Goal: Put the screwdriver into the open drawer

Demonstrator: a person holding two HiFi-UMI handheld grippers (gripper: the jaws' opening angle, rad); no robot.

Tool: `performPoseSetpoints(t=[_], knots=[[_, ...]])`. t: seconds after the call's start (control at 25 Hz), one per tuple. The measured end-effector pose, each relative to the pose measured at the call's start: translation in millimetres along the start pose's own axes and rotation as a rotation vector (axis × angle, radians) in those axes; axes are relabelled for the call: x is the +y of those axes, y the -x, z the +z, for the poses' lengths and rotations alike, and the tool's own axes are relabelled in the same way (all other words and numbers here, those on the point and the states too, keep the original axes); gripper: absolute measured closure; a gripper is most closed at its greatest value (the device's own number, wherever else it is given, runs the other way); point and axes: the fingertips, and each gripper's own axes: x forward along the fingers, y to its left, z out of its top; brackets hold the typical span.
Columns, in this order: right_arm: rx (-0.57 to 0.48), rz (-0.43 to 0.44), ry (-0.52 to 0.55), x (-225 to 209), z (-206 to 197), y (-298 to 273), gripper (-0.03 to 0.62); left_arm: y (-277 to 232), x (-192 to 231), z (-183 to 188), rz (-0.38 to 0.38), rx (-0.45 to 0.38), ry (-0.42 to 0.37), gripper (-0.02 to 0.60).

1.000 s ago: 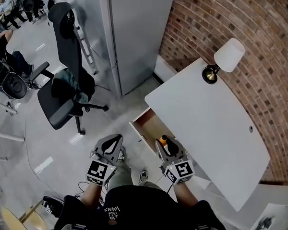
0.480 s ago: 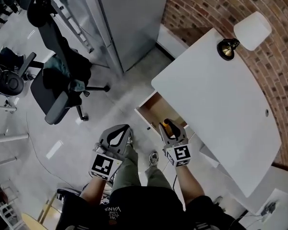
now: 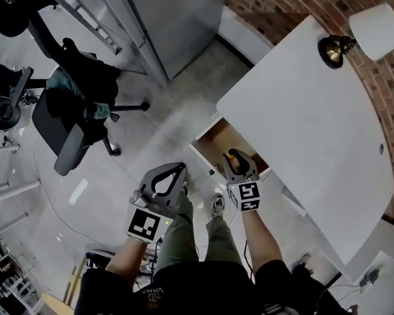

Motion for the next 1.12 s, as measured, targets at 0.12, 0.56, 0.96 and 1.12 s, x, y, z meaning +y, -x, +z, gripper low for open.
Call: performPoseSetpoints(t=[0.12,0.56,0.96,1.12], knots=[[0.042,-0.011,-0.008,-9.0,-16.4,-22.8,0.469,-12.4,12.4,-9.4,-0.015,0.006,-0.016,0.575],[0.166,-0.036,-0.056,-28.0,-55.4,-86.2,0.471,-39.1,39.8,-41.7,-0.048,0.036,0.001,0.575],[0.164,-0.075,-0.182,-50.4,-56.7,-121.5,0.470,-41.8,57.8,-62.7,-0.050,0.068,0.025,0.575],[0.208,-0.095,-0.226,-56.8,-72.1,-130.9,0.468,-42.6,60.3,-67.9,-0.047,0.071,0.041,0.575]])
